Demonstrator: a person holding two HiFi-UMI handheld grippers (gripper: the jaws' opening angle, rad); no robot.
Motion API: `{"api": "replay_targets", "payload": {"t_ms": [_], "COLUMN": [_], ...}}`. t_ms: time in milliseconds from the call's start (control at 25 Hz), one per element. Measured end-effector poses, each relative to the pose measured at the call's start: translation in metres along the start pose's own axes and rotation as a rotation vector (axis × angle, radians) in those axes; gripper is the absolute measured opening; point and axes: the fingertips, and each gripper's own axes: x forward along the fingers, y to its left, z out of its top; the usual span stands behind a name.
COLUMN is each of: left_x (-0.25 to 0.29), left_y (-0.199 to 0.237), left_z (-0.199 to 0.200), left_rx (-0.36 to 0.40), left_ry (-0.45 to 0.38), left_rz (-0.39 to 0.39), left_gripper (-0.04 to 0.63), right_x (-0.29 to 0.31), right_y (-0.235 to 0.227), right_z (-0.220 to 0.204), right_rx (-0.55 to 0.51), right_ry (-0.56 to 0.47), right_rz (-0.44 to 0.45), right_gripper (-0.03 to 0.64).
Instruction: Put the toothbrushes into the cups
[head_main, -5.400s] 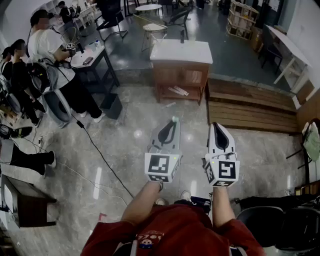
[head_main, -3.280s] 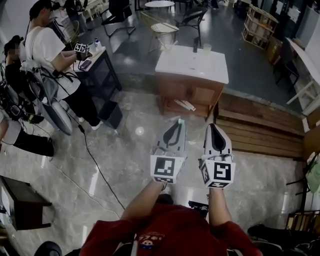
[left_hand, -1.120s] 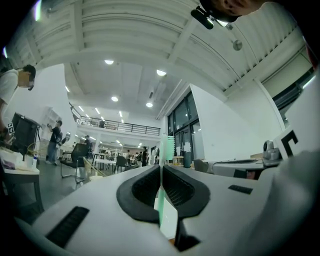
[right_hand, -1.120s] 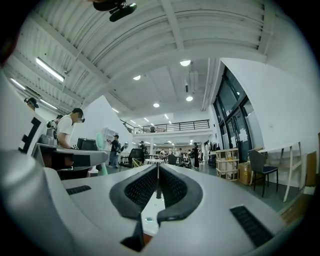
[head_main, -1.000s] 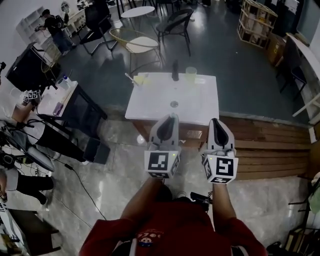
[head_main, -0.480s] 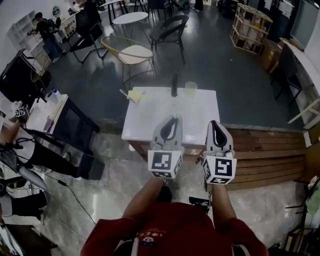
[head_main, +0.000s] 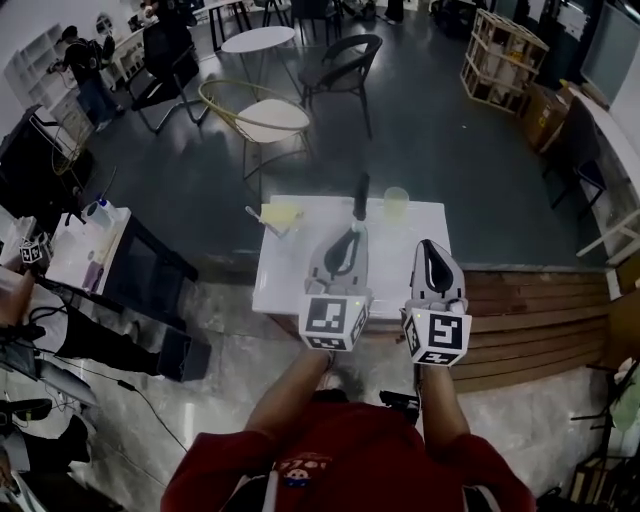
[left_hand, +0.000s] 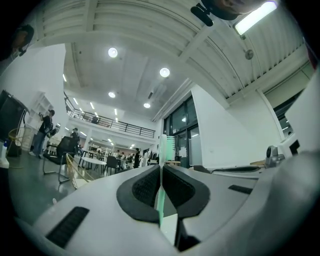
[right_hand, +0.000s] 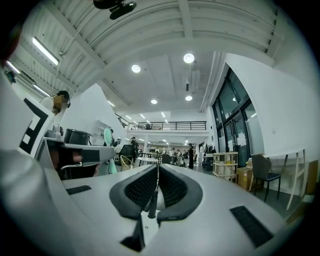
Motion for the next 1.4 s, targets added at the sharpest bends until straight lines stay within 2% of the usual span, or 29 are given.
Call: {"api": "replay_targets", "payload": {"t_ms": [200, 480, 640, 960, 1400], "left_x": [0.019, 0.056, 0.082, 0.153, 0.219], "left_y": [0.015, 0.012, 0.014, 0.006, -0.002], "left_z": [-0.004, -0.02, -0.03, -0.059, -0.103], "left_rx": [-0.018, -0.045, -0.046, -0.054, -0.056], "left_ry": [0.0, 0.025, 0.033, 0.081, 0.14], "left_rz": [-0.029, -0.032, -0.023, 0.014, 0.049], "left_gripper": [0.04, 0.04, 0.04, 0.04, 0.04], "right_x": [0.02, 0.041, 0.063, 0.112, 0.156], "right_y": [-0.002, -0.034, -0.05, -0.095, -0.141], "right_z": [-0.007, -0.025, -0.037, -0.05, -0.105], "right_rx": [0.001, 0.024, 0.117, 0.09, 0.142], "right_ry": [0.012, 0.04, 0.042, 0.048, 0.118], "right_rz": [-0.038, -0.061, -0.036, 0.006, 0.035], "right_gripper": [0.031, 0.031, 0.031, 0.031, 0.031]}}
